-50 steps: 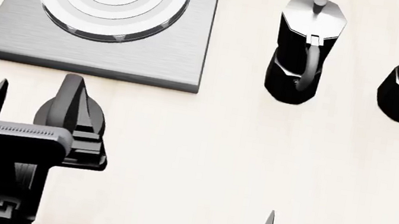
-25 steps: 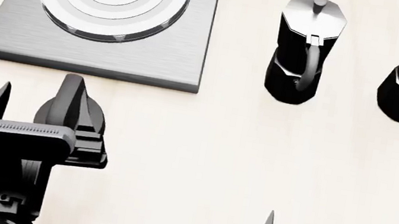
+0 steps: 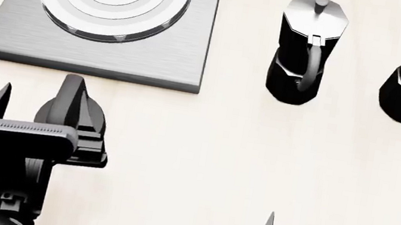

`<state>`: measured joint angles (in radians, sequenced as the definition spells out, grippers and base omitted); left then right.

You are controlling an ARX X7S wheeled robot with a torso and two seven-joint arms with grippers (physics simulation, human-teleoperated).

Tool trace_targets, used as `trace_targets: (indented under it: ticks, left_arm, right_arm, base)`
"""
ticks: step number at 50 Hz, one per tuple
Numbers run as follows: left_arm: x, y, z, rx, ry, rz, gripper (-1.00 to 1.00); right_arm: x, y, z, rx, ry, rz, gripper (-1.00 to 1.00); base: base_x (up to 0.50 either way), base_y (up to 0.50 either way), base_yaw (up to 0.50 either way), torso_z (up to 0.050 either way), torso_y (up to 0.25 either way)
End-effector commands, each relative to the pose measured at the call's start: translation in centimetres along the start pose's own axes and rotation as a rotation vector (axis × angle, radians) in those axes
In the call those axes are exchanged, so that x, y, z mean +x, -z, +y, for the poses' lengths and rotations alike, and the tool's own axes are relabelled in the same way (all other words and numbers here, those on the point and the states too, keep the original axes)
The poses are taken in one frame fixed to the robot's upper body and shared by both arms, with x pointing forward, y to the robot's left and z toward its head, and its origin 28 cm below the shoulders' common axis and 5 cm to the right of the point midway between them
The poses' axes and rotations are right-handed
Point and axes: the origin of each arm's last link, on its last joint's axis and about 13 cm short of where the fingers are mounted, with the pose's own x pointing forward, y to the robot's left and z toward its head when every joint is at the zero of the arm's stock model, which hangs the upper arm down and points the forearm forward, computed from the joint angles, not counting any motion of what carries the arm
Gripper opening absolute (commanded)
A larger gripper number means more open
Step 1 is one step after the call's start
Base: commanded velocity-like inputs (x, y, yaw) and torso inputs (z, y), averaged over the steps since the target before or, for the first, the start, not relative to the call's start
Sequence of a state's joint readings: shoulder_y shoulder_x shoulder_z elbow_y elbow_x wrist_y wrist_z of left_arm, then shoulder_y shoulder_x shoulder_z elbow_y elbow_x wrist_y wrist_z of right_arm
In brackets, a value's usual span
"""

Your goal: Turn off the stove.

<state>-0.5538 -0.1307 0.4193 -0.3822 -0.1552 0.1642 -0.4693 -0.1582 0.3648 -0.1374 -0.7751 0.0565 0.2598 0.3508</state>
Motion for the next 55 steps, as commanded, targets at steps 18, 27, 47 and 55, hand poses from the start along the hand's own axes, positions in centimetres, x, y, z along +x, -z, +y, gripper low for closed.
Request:
trace_targets:
  ticks: [18, 27, 47, 55]
  left_arm:
    - [0.5, 0.5, 0.1, 0.011, -0.013, 0.008, 1.00]
    - [0.6, 0.8, 0.4, 0.014, -0.021, 0.018, 1.00]
    - [0.1, 0.0, 1.4, -0.016, -0.021, 0.032, 1.00]
    - [-0.5, -0.4, 2.0, -0.025, -0.025, 0.028, 1.00]
  right_arm:
    - [0.1, 0.1, -0.2, -0.010, 0.010, -0.005, 1.00]
    - [0.2, 0.1, -0.2, -0.009, 0.009, -0.004, 1.00]
    - [0.2, 0.1, -0.2, -0.009, 0.010, -0.004, 1.00]
    - [0.1, 0.1, -0.2, -0.010, 0.010, -0.003, 1.00]
  base:
    - [0.00, 0.00, 0.00, 0.000, 0.000]
    - [0.00, 0.00, 0.00, 0.000, 0.000]
    - [0.00, 0.00, 0.00, 0.000, 0.000]
    - [0.00, 0.00, 0.00, 0.000, 0.000]
